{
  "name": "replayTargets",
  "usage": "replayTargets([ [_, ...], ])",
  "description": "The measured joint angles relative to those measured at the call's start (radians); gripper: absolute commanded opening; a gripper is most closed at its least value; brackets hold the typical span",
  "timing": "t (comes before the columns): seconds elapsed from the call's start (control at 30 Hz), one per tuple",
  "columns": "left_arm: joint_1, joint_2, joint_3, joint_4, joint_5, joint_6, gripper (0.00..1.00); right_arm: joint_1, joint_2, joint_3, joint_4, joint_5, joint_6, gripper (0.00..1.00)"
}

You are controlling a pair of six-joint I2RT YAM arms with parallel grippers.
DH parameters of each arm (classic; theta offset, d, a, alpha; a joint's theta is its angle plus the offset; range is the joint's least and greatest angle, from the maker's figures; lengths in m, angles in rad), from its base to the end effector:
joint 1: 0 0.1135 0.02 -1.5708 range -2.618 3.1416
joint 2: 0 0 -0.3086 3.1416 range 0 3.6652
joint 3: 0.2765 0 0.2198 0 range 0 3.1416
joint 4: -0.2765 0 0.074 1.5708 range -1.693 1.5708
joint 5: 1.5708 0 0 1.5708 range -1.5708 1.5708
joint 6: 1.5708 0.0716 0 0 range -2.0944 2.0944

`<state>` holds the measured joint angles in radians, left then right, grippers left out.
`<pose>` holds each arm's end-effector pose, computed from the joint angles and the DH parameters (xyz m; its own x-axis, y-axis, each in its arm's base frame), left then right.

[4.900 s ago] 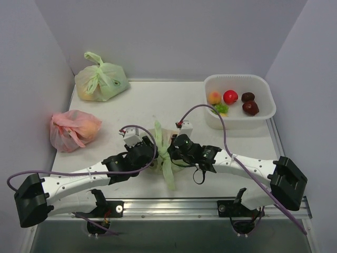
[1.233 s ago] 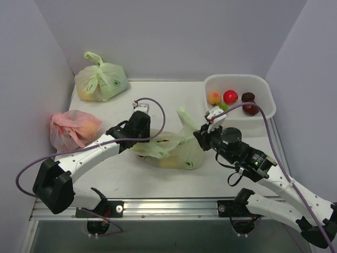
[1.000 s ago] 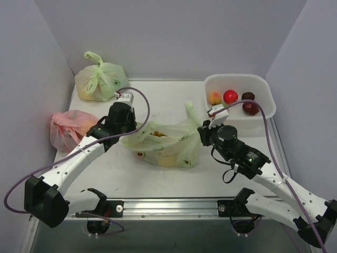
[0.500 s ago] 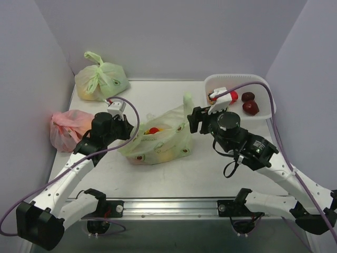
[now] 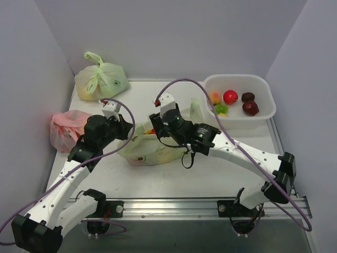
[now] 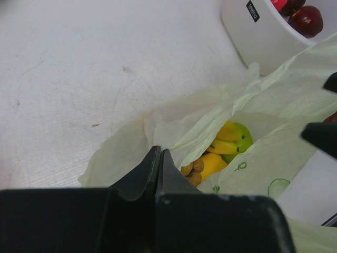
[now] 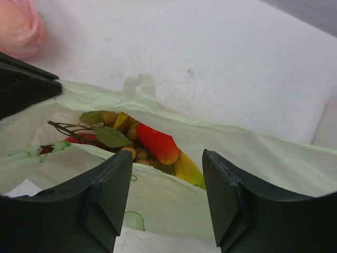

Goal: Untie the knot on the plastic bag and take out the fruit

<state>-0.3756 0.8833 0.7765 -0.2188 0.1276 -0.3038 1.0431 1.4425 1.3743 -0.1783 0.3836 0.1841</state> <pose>0.1624 -0.0738 0.3427 -0.4263 -0.1508 -0.8919 0.3652 0.8734 -0.3223 0.1902 0.2731 0.4308 -0.2340 -0.0644 -0.9701 -0.5855 0.8059 0.0878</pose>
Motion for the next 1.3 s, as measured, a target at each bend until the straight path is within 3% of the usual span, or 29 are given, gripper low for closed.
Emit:
replayTargets([
  [0.27, 0.000, -0.016, -0.015, -0.005, -0.061, -0.009, 0.00, 0.000, 0.069, -0.267, 0.079, -0.067, 0.103, 0.56],
  [0.5, 0.019, -0.008, -0.015, -0.045, -0.201, -0.043, 0.00, 0.152, -0.011, -0.497, 0.012, -0.245, 0.185, 0.57],
  [0.6, 0.023, -0.004, -0.015, -0.056, -0.221, -0.051, 0.00, 0.167, -0.078, -0.505, -0.047, -0.316, 0.183, 0.61],
  [0.73, 0.023, -0.006, -0.017, -0.062, -0.220, -0.052, 0.00, 0.155, -0.092, -0.381, -0.163, -0.390, 0.151, 0.63],
  [1.07, 0.024, -0.127, -0.115, -0.062, -0.093, -0.042, 0.00, 0.133, -0.108, -0.129, -0.236, -0.207, 0.069, 0.63],
  [1.17, 0.024, -0.158, -0.131, -0.064, -0.057, -0.030, 0.00, 0.060, -0.113, -0.166, -0.222, -0.144, 0.092, 0.62],
  [1.3, 0.024, -0.181, -0.132, -0.071, -0.009, -0.024, 0.00, -0.088, -0.151, -0.352, -0.222, -0.038, 0.203, 0.61],
])
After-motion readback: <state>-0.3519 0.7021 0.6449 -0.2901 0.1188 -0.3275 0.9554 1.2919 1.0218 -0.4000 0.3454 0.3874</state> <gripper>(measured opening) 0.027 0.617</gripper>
